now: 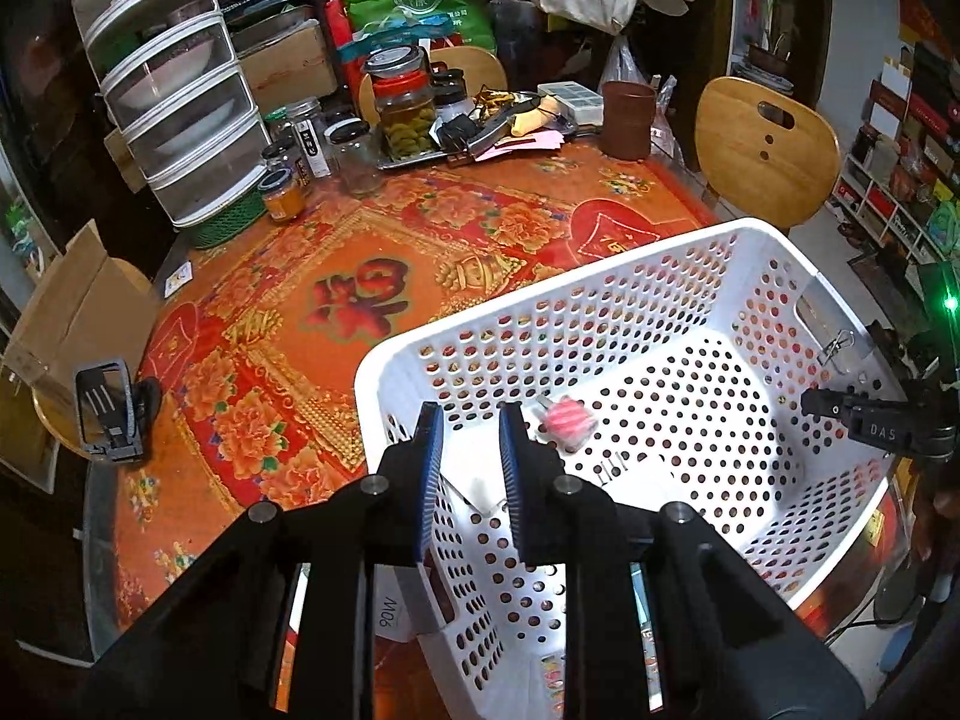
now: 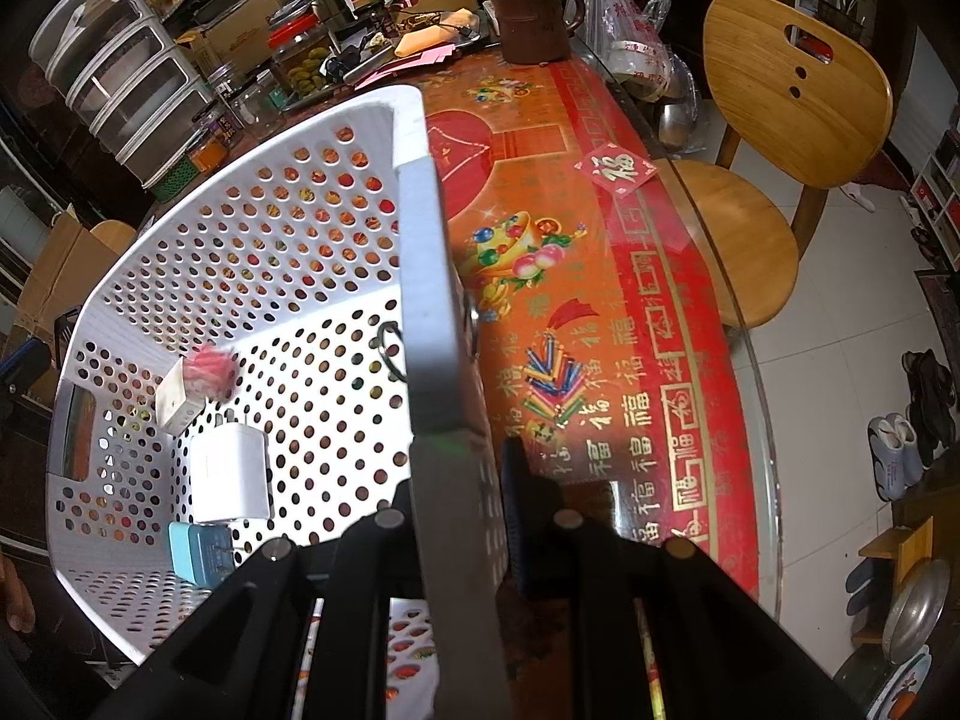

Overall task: Organize rigid objects
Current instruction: 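Drop the pink cube into the basket by opening the left gripper, then move the left gripper to the white square charger and grasp it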

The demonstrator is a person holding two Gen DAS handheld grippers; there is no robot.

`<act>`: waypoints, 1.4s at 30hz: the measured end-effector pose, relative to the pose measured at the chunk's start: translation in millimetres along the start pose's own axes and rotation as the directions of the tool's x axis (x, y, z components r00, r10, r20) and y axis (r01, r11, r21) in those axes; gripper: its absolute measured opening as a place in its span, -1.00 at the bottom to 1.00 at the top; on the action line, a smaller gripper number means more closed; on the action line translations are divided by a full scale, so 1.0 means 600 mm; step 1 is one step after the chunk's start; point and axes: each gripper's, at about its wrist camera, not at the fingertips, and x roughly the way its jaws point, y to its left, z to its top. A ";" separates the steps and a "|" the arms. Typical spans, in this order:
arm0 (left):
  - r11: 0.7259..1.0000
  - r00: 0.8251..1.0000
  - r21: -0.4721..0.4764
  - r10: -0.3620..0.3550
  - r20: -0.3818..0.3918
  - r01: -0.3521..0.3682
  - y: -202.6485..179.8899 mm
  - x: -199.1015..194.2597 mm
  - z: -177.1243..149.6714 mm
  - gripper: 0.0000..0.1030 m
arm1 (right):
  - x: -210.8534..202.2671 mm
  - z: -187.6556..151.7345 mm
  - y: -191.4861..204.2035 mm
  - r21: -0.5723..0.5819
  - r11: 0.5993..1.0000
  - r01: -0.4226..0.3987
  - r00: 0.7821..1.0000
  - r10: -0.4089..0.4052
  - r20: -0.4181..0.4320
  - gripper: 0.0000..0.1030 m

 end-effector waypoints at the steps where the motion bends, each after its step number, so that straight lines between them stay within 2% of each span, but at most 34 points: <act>1: 1.000 1.000 -0.009 -0.003 0.003 0.003 0.007 0.001 -0.003 -0.65 | 0.000 0.000 -0.001 -0.001 1.000 0.001 1.000 -0.001 0.000 -0.72; 4: 0.999 0.999 -0.042 -0.025 0.022 0.026 0.040 -0.002 -0.016 -0.65 | -0.001 0.000 -0.001 -0.002 1.000 0.003 1.000 -0.003 -0.001 -0.72; 6: 0.997 0.999 -0.069 -0.039 0.030 0.041 0.068 -0.007 -0.027 -0.55 | -0.001 0.000 -0.001 -0.002 1.000 0.002 1.000 -0.002 0.000 -0.72; 7: 0.995 0.998 -0.085 -0.046 0.038 0.049 0.084 -0.012 -0.032 -0.34 | -0.001 0.000 -0.001 -0.003 1.000 0.004 1.000 -0.004 0.000 -0.72; 8: 0.994 0.997 -0.097 -0.048 0.054 0.053 0.101 -0.019 -0.040 0.06 | -0.001 0.000 -0.001 -0.003 1.000 0.005 1.000 -0.005 0.000 -0.72; 9: 0.993 0.997 -0.106 -0.036 0.075 0.044 0.119 -0.028 -0.048 0.31 | -0.001 0.000 -0.001 -0.003 1.000 0.006 1.000 -0.006 0.000 -0.72; 10: 0.993 0.996 -0.116 -0.015 0.093 0.026 0.135 -0.036 -0.054 0.75 | -0.001 0.001 -0.002 -0.003 1.000 0.007 1.000 -0.007 0.001 -0.72; 11: 0.991 0.993 -0.133 0.021 0.118 -0.005 0.156 -0.046 -0.064 0.97 | -0.001 0.001 -0.002 -0.004 1.000 0.006 1.000 -0.006 0.001 -0.72; 12: 0.989 0.990 -0.147 0.048 0.133 -0.028 0.175 -0.052 -0.073 0.99 | -0.001 0.000 -0.002 -0.003 1.000 0.007 1.000 -0.007 0.000 -0.72; 14: 0.984 0.991 -0.171 0.068 0.112 -0.048 0.211 -0.046 -0.089 0.99 | -0.002 0.000 -0.001 -0.005 1.000 0.009 1.000 -0.009 0.000 -0.72; 18: 0.971 0.999 -0.234 0.052 0.004 -0.050 0.273 0.019 -0.132 0.99 | -0.002 0.000 -0.002 -0.004 1.000 0.004 1.000 -0.004 0.000 -0.72; 24: 0.963 0.995 -0.267 0.011 -0.102 -0.038 0.296 0.111 -0.190 0.95 | -0.002 0.001 -0.004 -0.004 1.000 0.001 1.000 -0.001 0.000 -0.72; 26: 0.959 0.993 -0.282 -0.004 -0.116 -0.030 0.297 0.129 -0.202 0.94 | -0.002 0.001 -0.004 -0.004 1.000 0.003 1.000 -0.003 0.000 -0.72; 28: 0.957 0.992 -0.286 0.011 -0.129 -0.048 0.301 0.142 -0.209 0.93 | -0.002 0.001 -0.004 -0.004 1.000 0.003 1.000 -0.003 0.000 -0.72; 32: 0.944 0.987 -0.319 0.034 -0.159 -0.084 0.315 0.172 -0.212 0.79 | -0.002 0.000 -0.004 -0.005 1.000 0.003 1.000 -0.003 0.000 -0.72; 34: 0.935 0.988 -0.351 0.002 -0.151 -0.056 0.324 0.179 -0.216 0.79 | -0.002 0.000 -0.004 -0.005 1.000 0.003 1.000 -0.003 0.000 -0.72; 39: 0.950 0.987 -0.306 0.018 -0.158 -0.066 0.306 0.186 -0.210 0.76 | -0.002 -0.001 -0.004 -0.007 1.000 0.004 1.000 -0.004 0.000 -0.72; 42: 0.943 0.989 -0.328 0.009 -0.145 -0.057 0.308 0.189 -0.209 0.73 | -0.002 -0.001 -0.004 -0.006 1.000 0.003 1.000 -0.003 0.001 -0.72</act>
